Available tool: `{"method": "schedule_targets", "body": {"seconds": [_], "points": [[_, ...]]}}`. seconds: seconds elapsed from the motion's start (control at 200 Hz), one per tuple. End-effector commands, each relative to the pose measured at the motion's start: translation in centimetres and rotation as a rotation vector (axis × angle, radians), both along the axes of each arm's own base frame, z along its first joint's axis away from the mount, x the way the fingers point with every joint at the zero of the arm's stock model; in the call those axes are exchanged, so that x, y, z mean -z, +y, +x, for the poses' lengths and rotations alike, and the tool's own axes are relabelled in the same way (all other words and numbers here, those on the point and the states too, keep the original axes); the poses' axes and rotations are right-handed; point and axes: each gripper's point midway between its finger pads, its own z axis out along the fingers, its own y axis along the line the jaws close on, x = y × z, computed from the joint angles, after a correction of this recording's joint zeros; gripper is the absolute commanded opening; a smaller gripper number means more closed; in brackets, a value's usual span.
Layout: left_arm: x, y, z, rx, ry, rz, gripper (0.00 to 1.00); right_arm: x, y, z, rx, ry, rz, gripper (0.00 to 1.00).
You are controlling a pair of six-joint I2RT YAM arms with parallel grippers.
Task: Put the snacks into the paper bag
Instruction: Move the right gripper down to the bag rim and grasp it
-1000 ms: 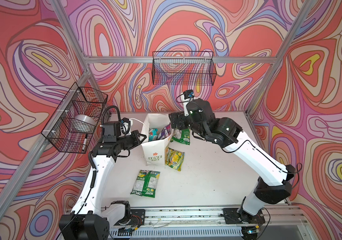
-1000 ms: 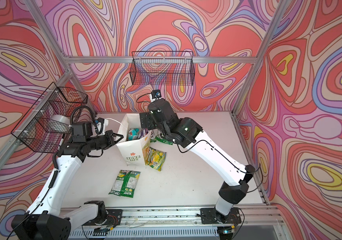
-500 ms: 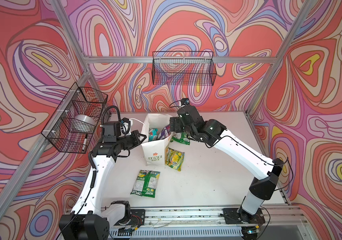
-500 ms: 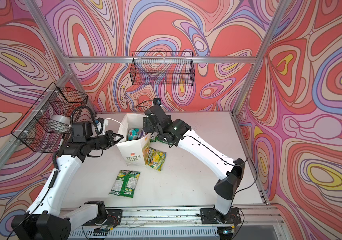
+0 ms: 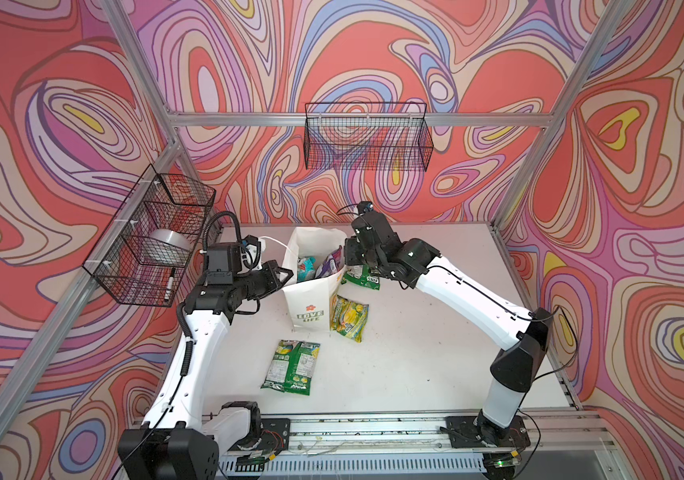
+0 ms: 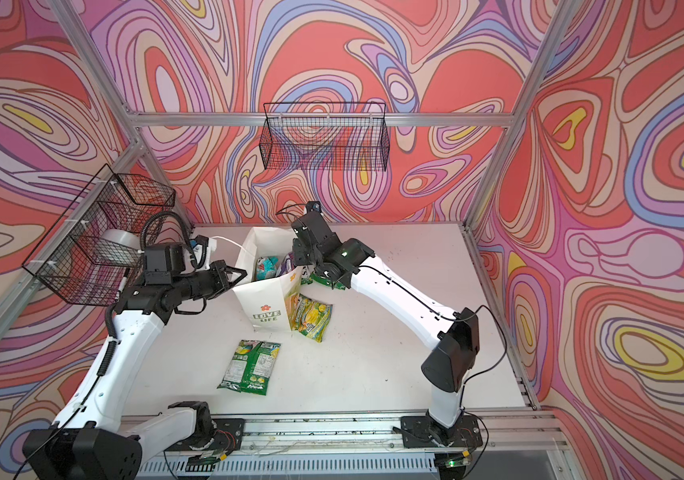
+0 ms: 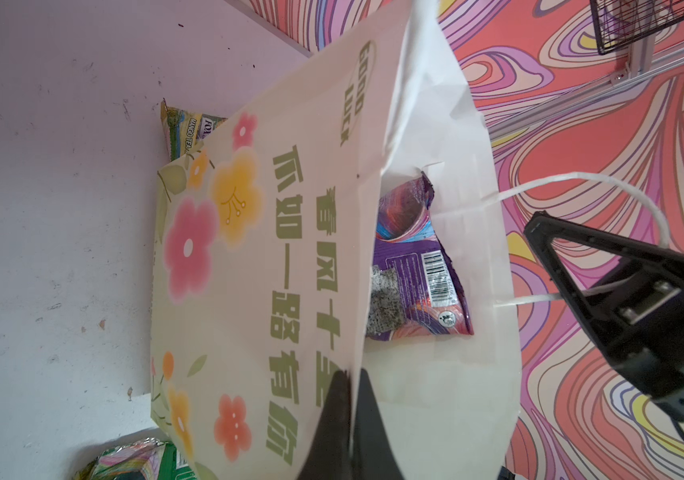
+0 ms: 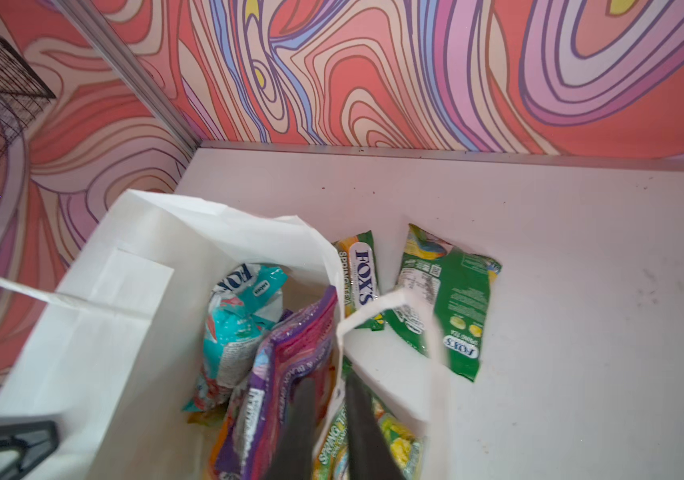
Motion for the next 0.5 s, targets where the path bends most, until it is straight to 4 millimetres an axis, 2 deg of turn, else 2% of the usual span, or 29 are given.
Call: {"method": "schedule_targets", "body": {"seconds": [0.0,0.125,0.285,0.381,0.496], "points": [[-2.1,0.4,0.5,-0.003,-0.093,0.009,0.0,-2.1,1.8,0.1,-0.082,-0.037,0.042,0.0],[-2.2,1.2,0.8,-0.026,-0.092,0.016,0.0,-4.0,2.7,-0.4,-0.151,-0.078,0.066,0.0],[-3.0,1.2,1.4,-0.054,-0.087,0.004,0.0,-6.9,3.3,-1.3,-0.227,-0.127,0.1,0.0],[-4.8,0.5,1.5,-0.053,-0.11,0.008,0.0,-9.0,3.2,-1.6,-0.249,-0.166,0.105,0.0],[-8.6,-1.3,1.7,-0.031,-0.184,0.047,0.0,-11.9,2.8,-1.7,-0.262,-0.224,0.115,0.0]]}}
